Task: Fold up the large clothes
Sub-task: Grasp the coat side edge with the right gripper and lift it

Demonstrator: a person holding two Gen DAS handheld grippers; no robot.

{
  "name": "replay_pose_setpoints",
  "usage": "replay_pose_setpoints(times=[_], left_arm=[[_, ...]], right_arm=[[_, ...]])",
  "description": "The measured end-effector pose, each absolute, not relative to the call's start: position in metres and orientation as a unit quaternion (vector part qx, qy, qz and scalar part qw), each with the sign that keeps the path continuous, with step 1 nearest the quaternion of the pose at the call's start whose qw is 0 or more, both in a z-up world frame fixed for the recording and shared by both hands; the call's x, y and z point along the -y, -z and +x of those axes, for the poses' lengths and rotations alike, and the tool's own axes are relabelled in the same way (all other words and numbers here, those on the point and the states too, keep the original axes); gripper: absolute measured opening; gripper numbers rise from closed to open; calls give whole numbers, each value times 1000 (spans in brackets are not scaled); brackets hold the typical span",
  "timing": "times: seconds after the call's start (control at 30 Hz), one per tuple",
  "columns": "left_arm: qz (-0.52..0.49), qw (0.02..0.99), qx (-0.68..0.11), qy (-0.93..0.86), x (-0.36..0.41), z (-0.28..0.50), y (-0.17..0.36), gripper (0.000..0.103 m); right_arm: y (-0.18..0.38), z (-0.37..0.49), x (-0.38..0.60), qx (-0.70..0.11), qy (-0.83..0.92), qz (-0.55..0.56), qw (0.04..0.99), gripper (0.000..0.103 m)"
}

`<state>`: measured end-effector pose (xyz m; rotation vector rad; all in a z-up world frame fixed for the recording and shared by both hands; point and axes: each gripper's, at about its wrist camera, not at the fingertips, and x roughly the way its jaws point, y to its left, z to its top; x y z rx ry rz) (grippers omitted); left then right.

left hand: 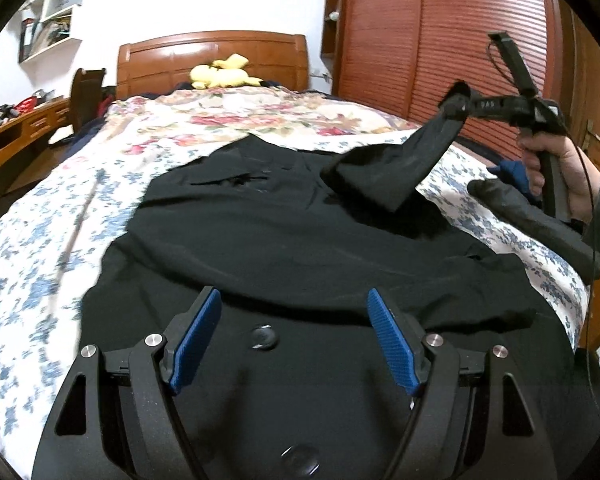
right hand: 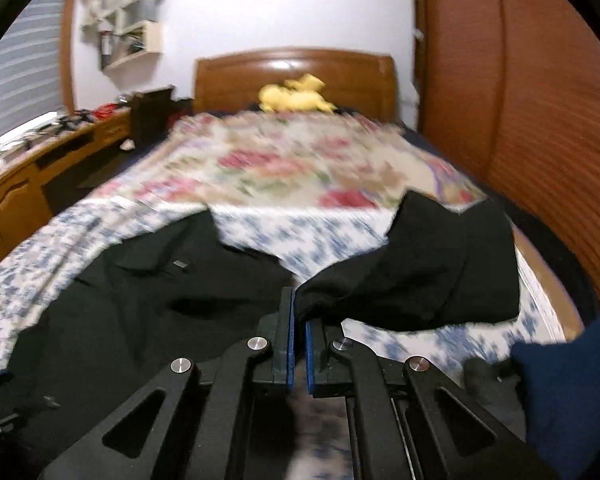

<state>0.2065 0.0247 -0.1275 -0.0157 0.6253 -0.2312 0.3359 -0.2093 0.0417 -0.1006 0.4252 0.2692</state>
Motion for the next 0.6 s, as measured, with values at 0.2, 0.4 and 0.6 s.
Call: replay_pose_setpoints(times=[0.2,0.4,0.6], left_arm=[[-12,952,-292,95,-52,185,119,77],[-16,955,-286,77,-77,168,114,77],[-22,957,-281,62,-101,159,110,77]], right_arm=[[-51,286,142,-177,-199,-84,960,4],[-50,234,96,-158,-267,-108,944,4],[-32,201,82,-167,-309,-123,928,4]])
